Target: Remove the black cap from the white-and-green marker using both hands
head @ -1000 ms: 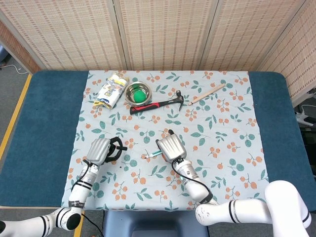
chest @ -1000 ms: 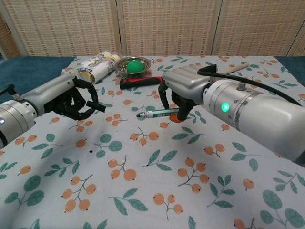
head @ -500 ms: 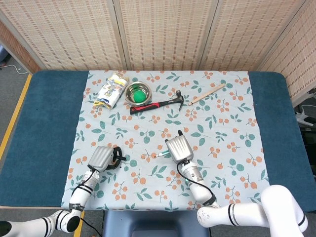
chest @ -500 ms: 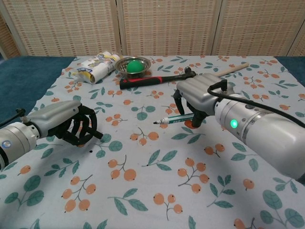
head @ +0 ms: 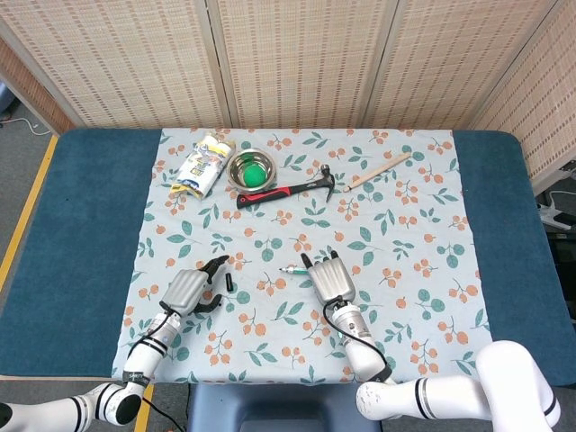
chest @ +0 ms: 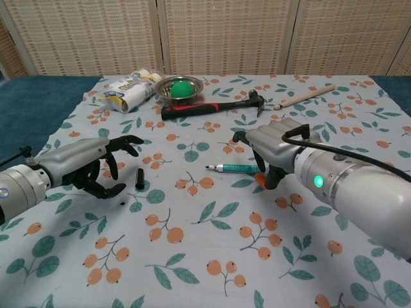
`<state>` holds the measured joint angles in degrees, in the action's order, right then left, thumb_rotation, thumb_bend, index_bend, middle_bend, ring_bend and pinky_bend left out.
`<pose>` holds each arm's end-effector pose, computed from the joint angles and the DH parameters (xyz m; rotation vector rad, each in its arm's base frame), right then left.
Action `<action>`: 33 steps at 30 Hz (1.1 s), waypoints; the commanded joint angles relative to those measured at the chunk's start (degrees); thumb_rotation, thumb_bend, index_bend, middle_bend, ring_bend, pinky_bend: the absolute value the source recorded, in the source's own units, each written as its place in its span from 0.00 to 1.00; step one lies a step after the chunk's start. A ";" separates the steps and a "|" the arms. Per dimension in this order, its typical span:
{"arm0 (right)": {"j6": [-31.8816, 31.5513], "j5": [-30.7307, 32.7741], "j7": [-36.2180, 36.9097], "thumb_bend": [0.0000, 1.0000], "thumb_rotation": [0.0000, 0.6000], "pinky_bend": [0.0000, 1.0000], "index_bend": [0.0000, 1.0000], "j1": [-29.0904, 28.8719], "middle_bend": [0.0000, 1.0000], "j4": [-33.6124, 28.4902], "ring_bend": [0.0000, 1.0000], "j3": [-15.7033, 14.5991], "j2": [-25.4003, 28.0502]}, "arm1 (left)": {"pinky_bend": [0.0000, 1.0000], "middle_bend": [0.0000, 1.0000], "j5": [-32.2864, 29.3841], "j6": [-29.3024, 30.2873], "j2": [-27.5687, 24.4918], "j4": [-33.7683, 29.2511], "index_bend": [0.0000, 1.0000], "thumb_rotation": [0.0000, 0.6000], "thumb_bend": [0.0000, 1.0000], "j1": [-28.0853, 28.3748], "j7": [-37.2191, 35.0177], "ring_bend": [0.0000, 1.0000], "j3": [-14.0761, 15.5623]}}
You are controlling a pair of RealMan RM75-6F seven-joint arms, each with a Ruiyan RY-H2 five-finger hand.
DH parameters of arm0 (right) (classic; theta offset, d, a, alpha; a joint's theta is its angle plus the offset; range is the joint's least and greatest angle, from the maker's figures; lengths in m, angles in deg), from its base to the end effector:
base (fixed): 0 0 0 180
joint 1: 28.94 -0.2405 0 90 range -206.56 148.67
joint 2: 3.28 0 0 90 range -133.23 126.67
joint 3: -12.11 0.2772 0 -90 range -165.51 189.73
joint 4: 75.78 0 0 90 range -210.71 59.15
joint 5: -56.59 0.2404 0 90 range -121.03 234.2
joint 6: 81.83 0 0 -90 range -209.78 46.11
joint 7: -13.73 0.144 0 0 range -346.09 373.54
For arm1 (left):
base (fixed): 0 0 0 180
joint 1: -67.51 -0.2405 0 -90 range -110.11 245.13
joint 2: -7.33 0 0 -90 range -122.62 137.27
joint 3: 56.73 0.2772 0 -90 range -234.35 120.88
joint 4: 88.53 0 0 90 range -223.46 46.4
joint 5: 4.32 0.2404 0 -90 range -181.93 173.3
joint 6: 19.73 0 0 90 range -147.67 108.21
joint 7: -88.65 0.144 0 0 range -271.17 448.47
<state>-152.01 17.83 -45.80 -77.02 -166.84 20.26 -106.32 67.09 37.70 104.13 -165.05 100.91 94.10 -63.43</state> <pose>-0.1109 -0.3109 -0.1137 1.8962 -0.7808 0.5472 -0.2121 0.3186 -0.0882 -1.7705 -1.2068 -0.9957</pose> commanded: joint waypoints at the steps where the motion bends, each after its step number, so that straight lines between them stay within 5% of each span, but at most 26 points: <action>1: -0.73 1.09 -0.55 0.37 1.00 0.23 0.00 0.51 0.37 -2.75 0.34 0.30 2.08 | 0.65 0.12 0.76 0.42 -1.62 -2.34 0.05 1.00 0.40 -0.39 -1.02 0.39 0.04; 7: -3.38 -3.46 4.73 0.34 1.00 0.17 0.00 4.80 0.27 -15.32 0.22 -1.73 12.01 | 0.59 0.12 5.88 5.07 -7.90 -9.84 0.04 1.00 0.40 -2.57 -4.47 0.31 1.06; 12: -9.40 -17.75 13.41 0.25 1.00 0.01 0.00 13.33 0.11 -28.17 0.02 -9.87 27.55 | 0.39 0.09 13.01 13.37 -15.95 -14.04 0.03 1.00 0.39 -7.92 -10.74 0.07 4.93; 17: -21.66 -39.97 27.53 0.21 1.00 0.00 0.00 25.71 0.00 -23.88 0.00 -20.37 38.01 | 0.17 0.01 18.95 22.52 -21.36 -10.25 0.00 1.00 0.39 -15.15 -13.28 0.00 10.92; 19: -27.82 -44.66 31.81 0.20 1.00 0.00 0.00 30.48 0.00 -18.95 0.00 -21.86 38.65 | 0.09 0.00 18.64 25.03 -21.03 -6.80 0.00 1.00 0.39 -17.44 -12.48 0.00 11.39; 22: -35.95 -46.14 37.23 0.20 1.00 0.00 0.00 37.92 0.00 -11.10 0.00 -22.04 37.18 | 0.05 0.00 18.84 26.98 -21.11 -3.99 0.00 1.00 0.39 -19.54 -11.08 0.00 12.01; 25: -36.90 -43.13 44.61 0.19 1.00 0.00 0.00 41.87 0.00 -5.75 0.00 -20.84 36.89 | 0.04 0.00 20.76 30.55 -22.92 -5.47 0.00 1.00 0.39 -20.95 -8.74 0.00 11.93; 33: -35.89 -40.10 50.91 0.19 1.00 0.00 0.00 44.47 0.00 -7.37 0.00 -16.22 43.94 | 0.04 0.00 17.37 27.25 -27.56 -10.70 0.00 1.00 0.40 -21.52 -6.47 0.00 11.06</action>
<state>-187.57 -22.92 2.54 -34.09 -174.62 2.61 -64.40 86.03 67.02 78.31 -173.85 79.61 86.73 -52.05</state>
